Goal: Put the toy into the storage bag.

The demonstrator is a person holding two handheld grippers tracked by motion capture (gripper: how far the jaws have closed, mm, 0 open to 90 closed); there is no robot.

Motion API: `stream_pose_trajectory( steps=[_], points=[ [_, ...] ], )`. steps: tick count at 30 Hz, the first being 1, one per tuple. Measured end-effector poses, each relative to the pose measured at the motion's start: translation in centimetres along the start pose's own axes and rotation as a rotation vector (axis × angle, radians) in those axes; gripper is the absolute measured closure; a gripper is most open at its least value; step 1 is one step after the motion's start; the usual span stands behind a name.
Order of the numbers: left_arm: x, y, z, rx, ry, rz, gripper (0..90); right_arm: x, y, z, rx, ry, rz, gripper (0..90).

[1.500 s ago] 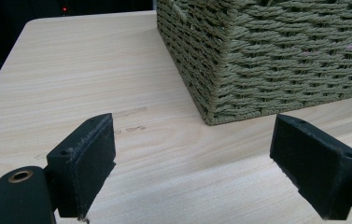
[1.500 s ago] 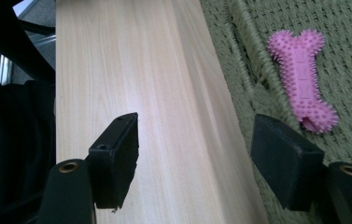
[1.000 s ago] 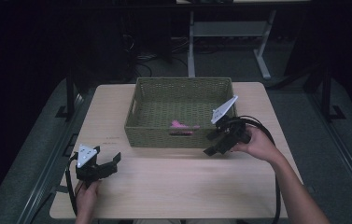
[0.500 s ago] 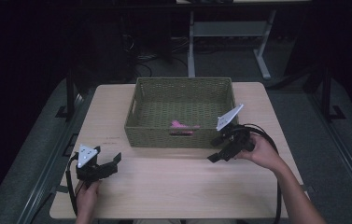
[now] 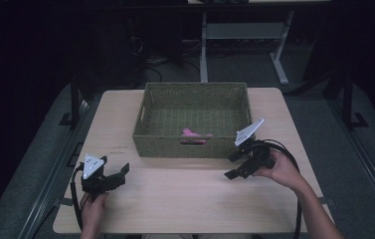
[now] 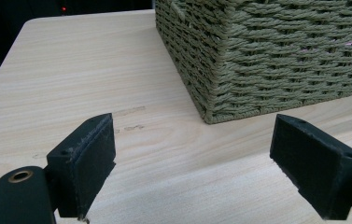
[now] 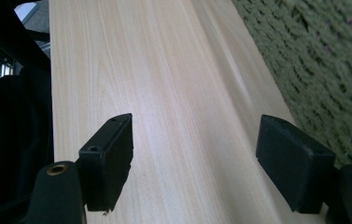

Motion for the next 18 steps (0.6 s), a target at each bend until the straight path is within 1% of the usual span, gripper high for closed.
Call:
stream_pose_trajectory(
  steps=[6,10,18],
  points=[
    [0.0,0.0,0.0,-0.001,0.001,-0.002,13.7,-0.1,0.2,1.3,0.003,0.02,0.006,26.4],
    [0.0,0.0,0.0,0.0,0.0,-0.002,13.7,-0.1,0.1,1.8,0.0,0.03,0.009,26.3],
    [0.0,0.0,0.0,0.002,0.006,-0.002,13.7,0.4,-0.2,2.9,-0.007,0.039,0.021,26.1]
  ],
)
Point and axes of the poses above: each handheld gripper's, and its own axes: y roughly forward along the jaws, z roughly out of its underside, x roughly to its left, the point moved 1 cm from there along y, roughly forward along the jaws, and after that the axes turned 6 degrees about -x, right-handed, at the moved point
